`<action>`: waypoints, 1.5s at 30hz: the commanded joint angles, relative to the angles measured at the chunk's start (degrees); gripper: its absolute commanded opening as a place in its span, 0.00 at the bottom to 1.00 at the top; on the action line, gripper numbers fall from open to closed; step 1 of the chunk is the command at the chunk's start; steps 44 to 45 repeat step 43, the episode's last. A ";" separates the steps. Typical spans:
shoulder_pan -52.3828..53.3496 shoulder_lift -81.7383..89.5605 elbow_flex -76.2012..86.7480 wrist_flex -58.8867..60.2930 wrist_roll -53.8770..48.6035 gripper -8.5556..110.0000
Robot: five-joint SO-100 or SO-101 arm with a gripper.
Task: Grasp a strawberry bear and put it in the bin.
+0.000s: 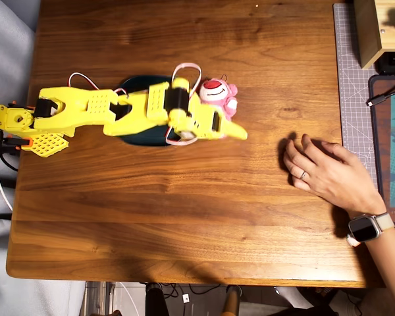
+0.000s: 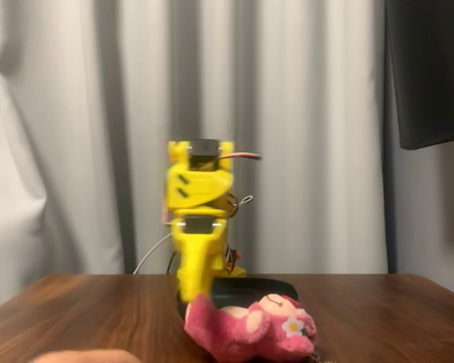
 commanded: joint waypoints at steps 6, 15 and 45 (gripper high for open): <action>2.20 -0.44 -3.25 0.62 0.44 0.27; -1.32 -0.18 -3.34 0.35 0.53 0.07; 6.15 15.56 -3.25 -1.23 0.26 0.27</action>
